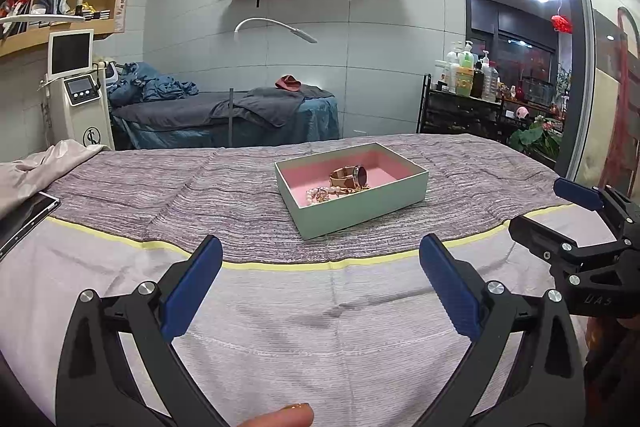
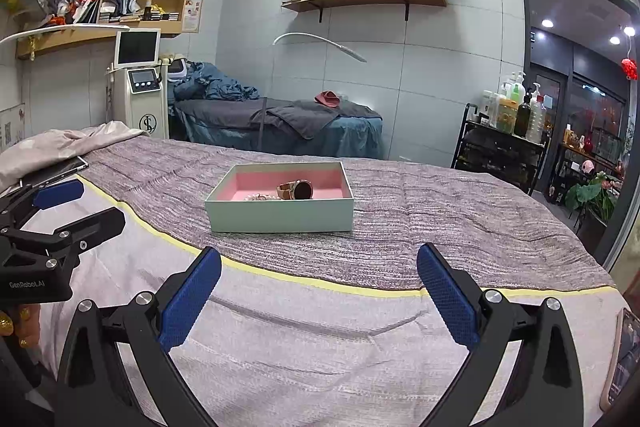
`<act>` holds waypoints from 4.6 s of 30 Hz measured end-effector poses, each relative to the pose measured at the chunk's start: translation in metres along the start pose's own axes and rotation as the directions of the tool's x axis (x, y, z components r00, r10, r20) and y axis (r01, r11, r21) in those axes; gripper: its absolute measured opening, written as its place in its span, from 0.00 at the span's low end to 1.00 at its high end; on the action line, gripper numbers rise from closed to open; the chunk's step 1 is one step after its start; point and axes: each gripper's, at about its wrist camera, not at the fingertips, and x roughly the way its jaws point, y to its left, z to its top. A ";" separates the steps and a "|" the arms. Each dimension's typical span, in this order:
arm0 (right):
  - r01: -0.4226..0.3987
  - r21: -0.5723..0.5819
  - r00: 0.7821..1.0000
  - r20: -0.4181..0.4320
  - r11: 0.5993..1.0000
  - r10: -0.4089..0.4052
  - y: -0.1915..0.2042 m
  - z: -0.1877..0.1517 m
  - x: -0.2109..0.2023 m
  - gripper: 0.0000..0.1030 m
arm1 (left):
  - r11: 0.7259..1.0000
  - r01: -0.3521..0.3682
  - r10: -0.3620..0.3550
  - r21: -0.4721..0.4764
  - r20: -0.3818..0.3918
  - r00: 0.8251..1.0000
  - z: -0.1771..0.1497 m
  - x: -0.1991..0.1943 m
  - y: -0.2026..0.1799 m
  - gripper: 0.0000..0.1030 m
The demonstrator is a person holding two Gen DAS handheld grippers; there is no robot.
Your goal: Organize jewelry
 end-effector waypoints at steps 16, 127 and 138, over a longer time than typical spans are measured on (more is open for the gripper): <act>0.006 -0.010 1.000 -0.006 1.000 -0.006 0.004 0.000 0.001 0.93 | 1.000 0.022 -0.022 -0.001 -0.003 1.000 0.004 0.000 0.002 0.94; -0.010 -0.014 0.999 -0.046 1.000 0.009 0.010 -0.005 0.010 0.93 | 0.999 -0.036 0.036 -0.007 -0.053 0.998 -0.001 0.011 0.007 0.94; -0.010 -0.016 0.999 -0.048 1.000 0.009 0.011 -0.005 0.010 0.93 | 0.999 -0.040 0.040 -0.007 -0.052 0.998 -0.002 0.011 0.007 0.94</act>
